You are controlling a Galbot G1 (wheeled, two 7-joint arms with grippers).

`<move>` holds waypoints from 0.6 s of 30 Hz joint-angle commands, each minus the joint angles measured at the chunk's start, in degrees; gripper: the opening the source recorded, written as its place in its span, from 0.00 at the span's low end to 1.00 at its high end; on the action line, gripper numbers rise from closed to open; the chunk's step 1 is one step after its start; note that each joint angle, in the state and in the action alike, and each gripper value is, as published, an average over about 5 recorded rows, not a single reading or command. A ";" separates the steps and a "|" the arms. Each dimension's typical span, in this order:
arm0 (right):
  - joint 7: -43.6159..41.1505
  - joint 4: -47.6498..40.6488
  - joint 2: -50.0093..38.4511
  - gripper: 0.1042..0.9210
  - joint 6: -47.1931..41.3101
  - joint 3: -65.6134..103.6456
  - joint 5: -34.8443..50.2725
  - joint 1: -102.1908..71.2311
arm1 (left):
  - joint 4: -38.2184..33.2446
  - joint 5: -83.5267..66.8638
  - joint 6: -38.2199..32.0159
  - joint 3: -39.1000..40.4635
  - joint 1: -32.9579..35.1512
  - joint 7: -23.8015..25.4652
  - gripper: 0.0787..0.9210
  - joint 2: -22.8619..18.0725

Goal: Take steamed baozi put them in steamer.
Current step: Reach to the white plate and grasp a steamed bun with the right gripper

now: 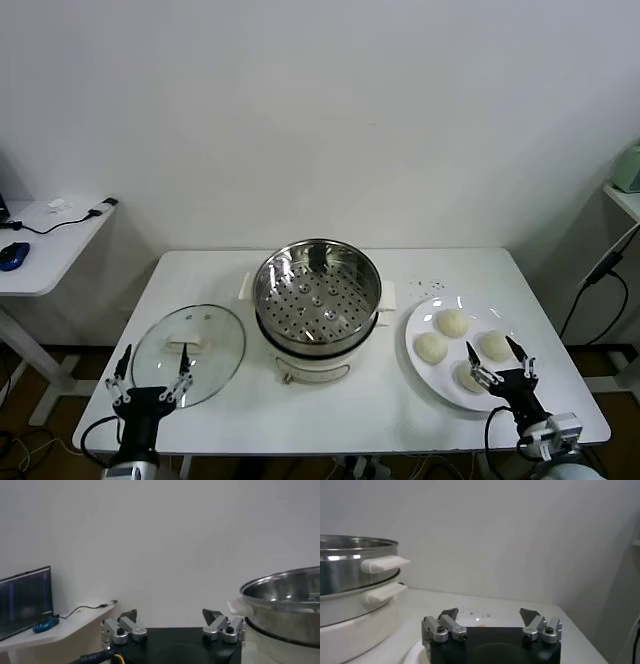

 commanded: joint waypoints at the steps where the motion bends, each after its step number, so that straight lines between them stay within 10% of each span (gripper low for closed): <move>1: -5.37 -0.85 -6.45 0.88 -3.92 0.26 -4.24 3.84 | -0.54 -0.08 -0.58 0.42 0.75 -0.55 0.88 0.29; 11: -33.95 -12.41 -39.71 0.88 -11.51 -10.81 -16.07 19.26 | 0.10 -0.02 -4.66 1.03 4.58 -1.77 0.88 0.00; 18: -42.71 -23.17 -43.73 0.88 -6.14 -43.09 -23.76 51.30 | 0.53 -0.79 -5.80 1.52 5.40 -2.34 0.88 0.03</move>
